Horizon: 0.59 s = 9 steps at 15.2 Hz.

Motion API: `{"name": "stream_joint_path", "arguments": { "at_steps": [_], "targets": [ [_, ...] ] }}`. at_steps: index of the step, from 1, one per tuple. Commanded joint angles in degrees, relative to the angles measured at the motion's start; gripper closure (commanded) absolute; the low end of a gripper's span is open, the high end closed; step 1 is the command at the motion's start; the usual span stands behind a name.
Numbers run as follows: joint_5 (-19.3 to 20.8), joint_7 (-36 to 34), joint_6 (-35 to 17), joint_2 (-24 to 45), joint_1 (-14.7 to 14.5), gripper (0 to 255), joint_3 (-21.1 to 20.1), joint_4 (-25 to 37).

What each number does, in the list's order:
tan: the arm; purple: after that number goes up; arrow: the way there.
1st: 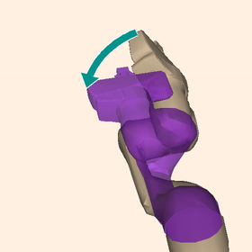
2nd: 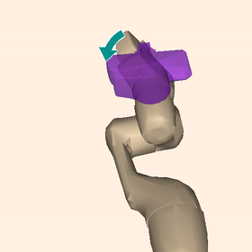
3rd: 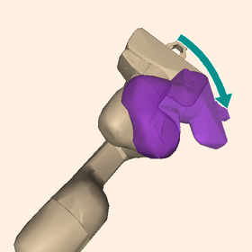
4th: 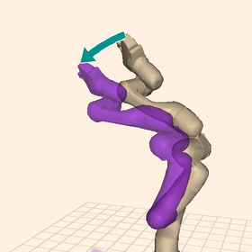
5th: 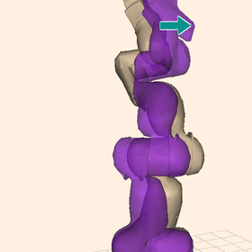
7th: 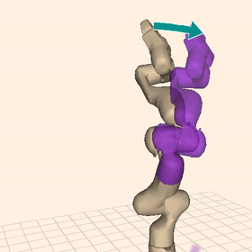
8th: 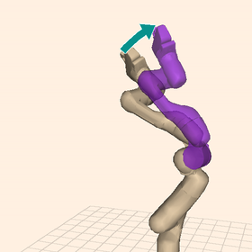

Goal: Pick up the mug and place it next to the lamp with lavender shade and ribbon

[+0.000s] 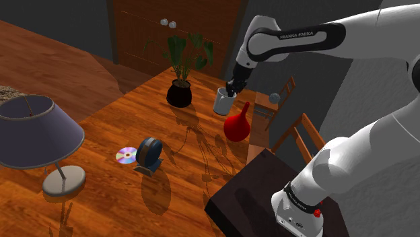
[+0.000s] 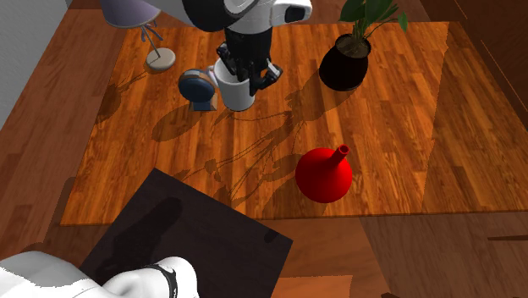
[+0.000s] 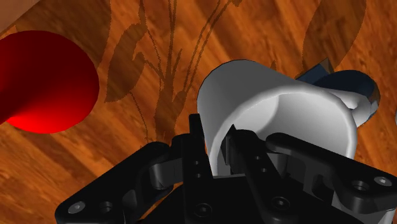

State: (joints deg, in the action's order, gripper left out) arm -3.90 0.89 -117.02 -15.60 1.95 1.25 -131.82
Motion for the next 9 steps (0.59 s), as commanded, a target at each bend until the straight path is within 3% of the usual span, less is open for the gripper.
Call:
{"name": "stream_joint_path", "arguments": {
  "at_steps": [1,9],
  "targets": [
    [0.06,-0.12,1.57,-0.27,0.01,255,0.0,1.3],
    [0.26,-0.54,7.83,-1.5,0.05,255,0.0,6.34]
  ]
}}
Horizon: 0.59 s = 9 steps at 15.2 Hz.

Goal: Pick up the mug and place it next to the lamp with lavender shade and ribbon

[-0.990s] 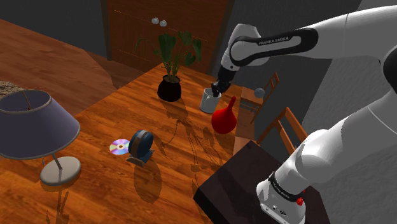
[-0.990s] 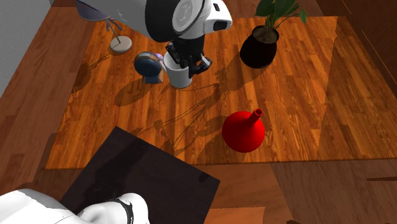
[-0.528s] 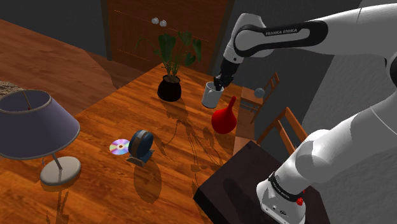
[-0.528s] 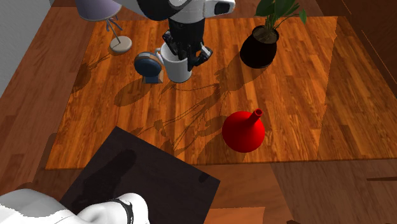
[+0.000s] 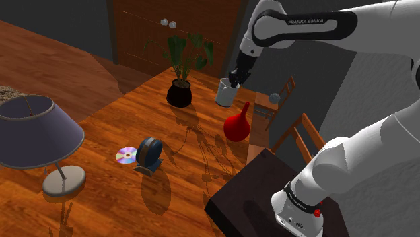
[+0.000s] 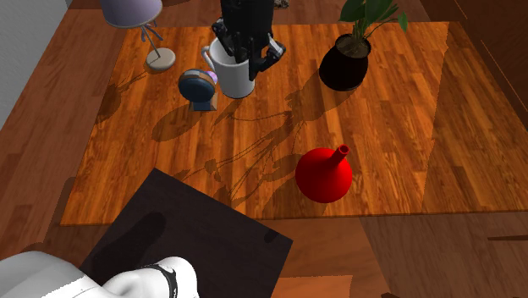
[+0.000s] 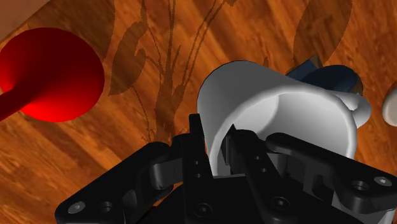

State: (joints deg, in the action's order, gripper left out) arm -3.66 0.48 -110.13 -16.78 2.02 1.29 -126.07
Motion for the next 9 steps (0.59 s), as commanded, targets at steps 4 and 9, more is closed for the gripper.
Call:
{"name": "stream_joint_path", "arguments": {
  "at_steps": [4,9],
  "targets": [
    [0.09,-0.32,4.03,-0.63,-0.01,255,-0.03,3.39],
    [0.16,-0.54,7.88,-0.73,-0.01,255,-0.02,7.14]
  ]
}}
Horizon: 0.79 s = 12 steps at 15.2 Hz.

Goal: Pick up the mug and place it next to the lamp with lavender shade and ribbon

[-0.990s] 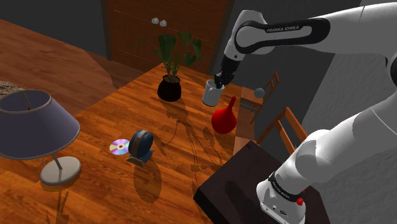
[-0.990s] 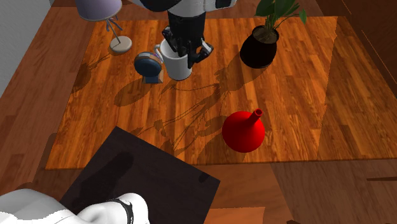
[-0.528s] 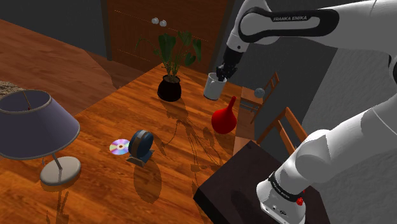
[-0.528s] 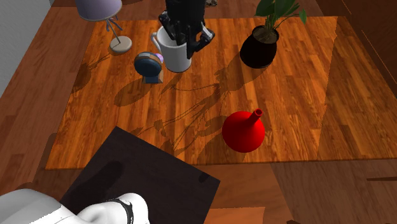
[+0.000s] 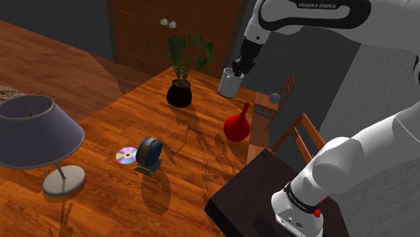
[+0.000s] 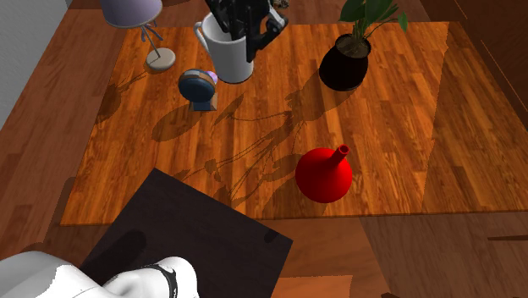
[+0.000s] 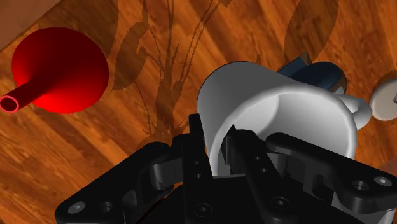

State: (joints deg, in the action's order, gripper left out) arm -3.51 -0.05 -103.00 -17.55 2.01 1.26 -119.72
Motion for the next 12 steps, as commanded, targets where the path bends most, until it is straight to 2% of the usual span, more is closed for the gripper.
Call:
{"name": "stream_joint_path", "arguments": {
  "at_steps": [1,6,12],
  "targets": [
    [0.02,-0.06,1.52,0.06,0.0,255,0.02,1.57],
    [0.06,-0.27,5.29,0.32,0.0,255,0.04,5.61],
    [-1.33,-8.58,4.62,1.66,-3.19,255,-5.49,6.85]
  ]
}}
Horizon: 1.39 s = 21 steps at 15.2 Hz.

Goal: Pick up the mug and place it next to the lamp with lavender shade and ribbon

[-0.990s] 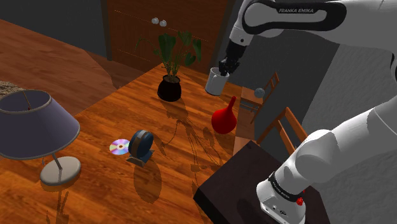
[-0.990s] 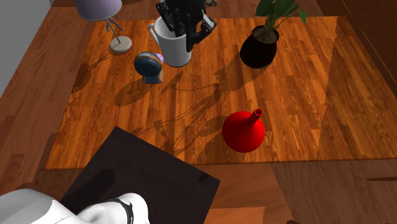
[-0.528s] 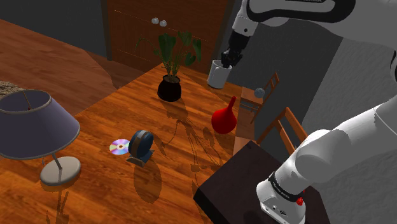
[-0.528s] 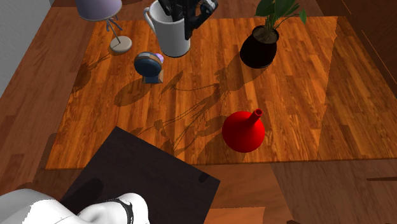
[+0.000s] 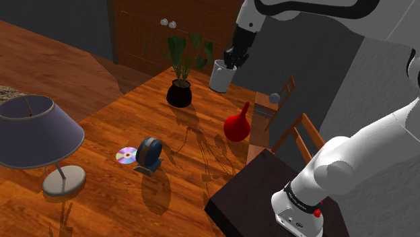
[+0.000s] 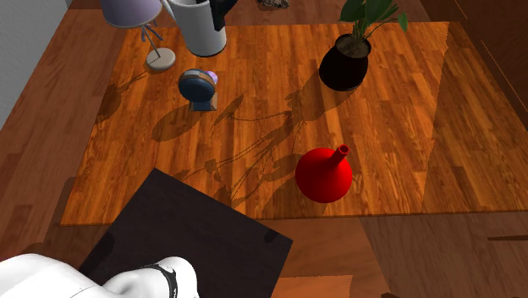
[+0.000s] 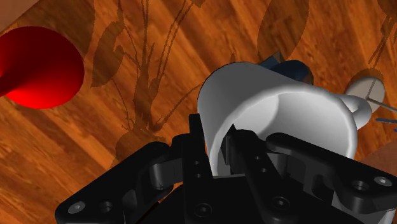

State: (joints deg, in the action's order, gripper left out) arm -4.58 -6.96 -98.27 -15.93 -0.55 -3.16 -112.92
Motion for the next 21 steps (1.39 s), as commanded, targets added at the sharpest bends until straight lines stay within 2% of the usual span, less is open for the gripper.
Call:
{"name": "stream_joint_path", "arguments": {
  "at_steps": [1,11,21],
  "targets": [
    [-0.44,-3.06,-0.23,0.47,-1.16,255,-1.97,0.48],
    [-0.5,-17.17,-0.86,8.06,-6.41,255,-10.79,8.44],
    [4.26,-31.83,0.86,21.85,-13.06,255,-18.19,24.05]
  ]
}}
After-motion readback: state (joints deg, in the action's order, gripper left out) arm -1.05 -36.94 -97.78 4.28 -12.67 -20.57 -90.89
